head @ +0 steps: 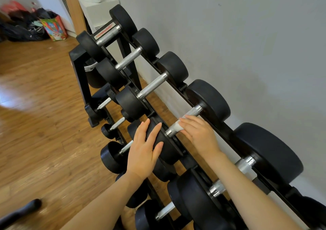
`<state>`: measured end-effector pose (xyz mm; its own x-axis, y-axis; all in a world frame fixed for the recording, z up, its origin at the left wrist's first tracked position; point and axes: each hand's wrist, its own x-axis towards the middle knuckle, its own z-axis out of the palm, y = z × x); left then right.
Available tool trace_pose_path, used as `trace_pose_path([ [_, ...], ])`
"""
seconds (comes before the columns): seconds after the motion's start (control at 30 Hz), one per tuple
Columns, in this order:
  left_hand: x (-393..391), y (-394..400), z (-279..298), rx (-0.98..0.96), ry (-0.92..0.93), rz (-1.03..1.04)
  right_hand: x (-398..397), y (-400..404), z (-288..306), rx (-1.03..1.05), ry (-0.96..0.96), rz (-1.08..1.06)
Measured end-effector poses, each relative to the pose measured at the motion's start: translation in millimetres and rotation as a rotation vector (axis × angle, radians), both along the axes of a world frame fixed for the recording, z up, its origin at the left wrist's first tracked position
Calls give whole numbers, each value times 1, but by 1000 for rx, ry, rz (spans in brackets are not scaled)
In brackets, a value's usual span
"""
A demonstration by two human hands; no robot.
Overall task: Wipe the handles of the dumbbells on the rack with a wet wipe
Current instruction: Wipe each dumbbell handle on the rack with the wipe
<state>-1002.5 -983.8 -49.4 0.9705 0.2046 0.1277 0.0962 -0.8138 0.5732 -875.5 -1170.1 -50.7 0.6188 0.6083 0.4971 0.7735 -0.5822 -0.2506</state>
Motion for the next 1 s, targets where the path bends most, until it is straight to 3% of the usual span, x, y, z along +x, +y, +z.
trace_pose_path([
  [0.2,-3,-5,20,-6,124,50,-36,-16,19,74,147,-132],
  [0.37,-12,-32,38,80,53,133,-68,-39,31,125,213,-294],
  [0.67,-40,-115,51,15,29,-24,-130,-101,44,158,187,-516],
  [0.9,-62,-151,55,-88,149,-126,-181,-133,44,165,153,-796],
  [1.0,-68,-159,51,-36,150,-115,-188,-137,39,163,162,-839],
])
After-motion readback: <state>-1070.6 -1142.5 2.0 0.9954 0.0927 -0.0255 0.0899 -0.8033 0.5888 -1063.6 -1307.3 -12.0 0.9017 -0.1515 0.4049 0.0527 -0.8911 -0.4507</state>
